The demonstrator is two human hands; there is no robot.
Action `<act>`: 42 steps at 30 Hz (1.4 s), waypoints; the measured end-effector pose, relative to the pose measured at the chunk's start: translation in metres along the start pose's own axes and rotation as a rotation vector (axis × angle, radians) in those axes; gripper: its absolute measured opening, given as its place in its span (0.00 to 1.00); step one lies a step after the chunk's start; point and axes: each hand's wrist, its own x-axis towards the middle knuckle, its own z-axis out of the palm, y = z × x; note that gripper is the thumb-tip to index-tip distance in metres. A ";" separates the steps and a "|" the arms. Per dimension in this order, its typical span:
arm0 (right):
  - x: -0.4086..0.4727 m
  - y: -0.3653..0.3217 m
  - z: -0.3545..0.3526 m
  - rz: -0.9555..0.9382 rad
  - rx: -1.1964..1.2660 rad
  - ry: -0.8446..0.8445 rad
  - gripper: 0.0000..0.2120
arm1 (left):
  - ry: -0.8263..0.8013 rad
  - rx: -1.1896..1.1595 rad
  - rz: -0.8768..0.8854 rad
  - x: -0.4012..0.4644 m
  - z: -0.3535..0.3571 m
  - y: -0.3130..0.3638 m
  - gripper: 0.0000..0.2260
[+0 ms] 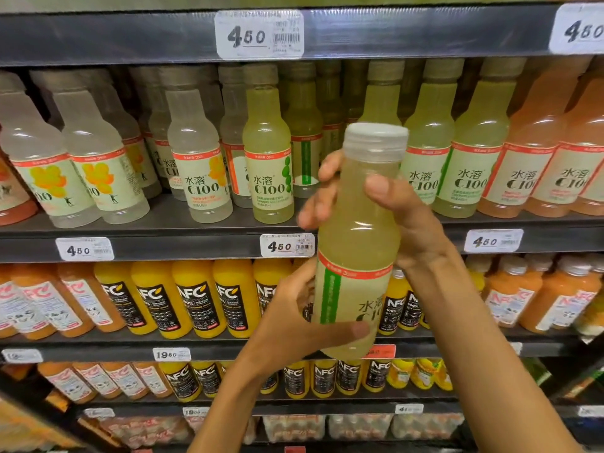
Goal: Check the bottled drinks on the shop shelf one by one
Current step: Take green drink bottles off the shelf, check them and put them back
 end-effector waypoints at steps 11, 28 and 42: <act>0.008 0.000 -0.001 0.045 -0.181 0.370 0.16 | 0.203 -0.299 -0.097 0.008 0.012 0.008 0.33; 0.019 -0.008 -0.005 0.171 -0.203 0.418 0.16 | 0.143 -0.421 -0.211 0.011 0.016 0.012 0.31; 0.017 -0.004 -0.001 0.019 -0.126 0.398 0.13 | 0.077 -0.292 -0.183 0.005 0.009 0.016 0.33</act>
